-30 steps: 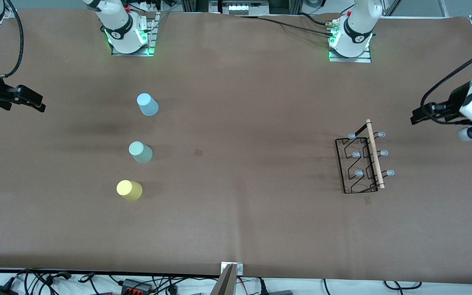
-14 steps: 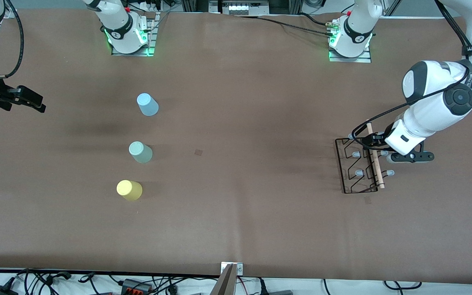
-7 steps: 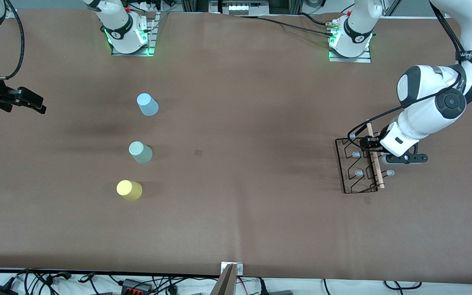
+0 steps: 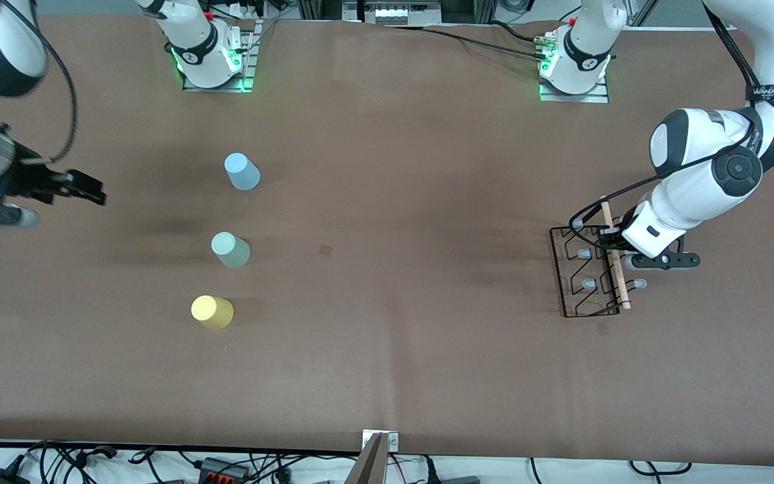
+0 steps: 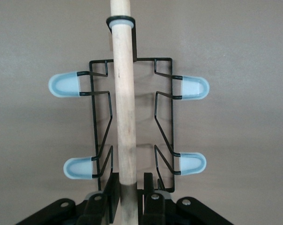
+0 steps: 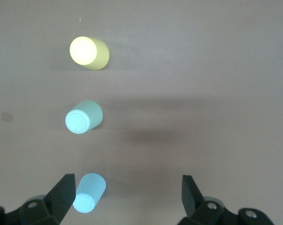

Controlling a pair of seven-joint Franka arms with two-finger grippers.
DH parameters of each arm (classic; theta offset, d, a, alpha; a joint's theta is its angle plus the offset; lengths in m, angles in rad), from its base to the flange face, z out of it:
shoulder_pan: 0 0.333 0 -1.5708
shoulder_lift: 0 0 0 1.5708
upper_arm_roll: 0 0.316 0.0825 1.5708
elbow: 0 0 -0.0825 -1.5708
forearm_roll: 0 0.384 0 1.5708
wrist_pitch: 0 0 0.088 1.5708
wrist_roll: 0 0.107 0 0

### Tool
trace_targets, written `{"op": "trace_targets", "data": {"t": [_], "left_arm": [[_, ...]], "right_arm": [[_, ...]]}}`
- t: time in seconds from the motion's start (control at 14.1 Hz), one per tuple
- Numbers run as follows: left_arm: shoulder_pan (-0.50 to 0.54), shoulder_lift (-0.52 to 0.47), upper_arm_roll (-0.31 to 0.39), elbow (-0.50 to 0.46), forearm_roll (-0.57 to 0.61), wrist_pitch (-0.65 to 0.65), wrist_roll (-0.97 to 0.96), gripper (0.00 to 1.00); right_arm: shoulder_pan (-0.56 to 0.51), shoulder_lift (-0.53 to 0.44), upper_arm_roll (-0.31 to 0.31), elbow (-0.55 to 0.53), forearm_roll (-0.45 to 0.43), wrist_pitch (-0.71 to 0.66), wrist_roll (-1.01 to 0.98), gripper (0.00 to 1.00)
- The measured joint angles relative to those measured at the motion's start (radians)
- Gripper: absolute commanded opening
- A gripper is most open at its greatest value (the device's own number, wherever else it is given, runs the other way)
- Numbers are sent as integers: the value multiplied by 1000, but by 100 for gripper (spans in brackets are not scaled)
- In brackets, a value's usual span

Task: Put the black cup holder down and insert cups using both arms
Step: 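Lift the rack with the left gripper while the right gripper grips the cup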

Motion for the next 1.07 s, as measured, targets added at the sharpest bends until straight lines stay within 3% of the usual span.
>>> {"op": "trace_targets", "data": {"t": [0.07, 0.43, 0.71, 0.92, 1.07], "left_arm": [[0, 0, 0, 0, 0, 0, -1, 2], [0, -4, -37, 20, 0, -32, -60, 1], [-7, -9, -168, 155, 0, -198, -207, 1], [-49, -9, -279, 258, 0, -232, -390, 1], [-123, 8, -308, 310, 0, -234, -465, 0]], "right_arm": [[6, 31, 0, 5, 26, 15, 0, 100], [135, 209, 3, 16, 65, 137, 129, 100], [181, 314, 2, 18, 42, 175, 176, 100], [194, 366, 2, 18, -11, 176, 215, 100], [195, 394, 2, 17, -8, 180, 227, 100]]}}
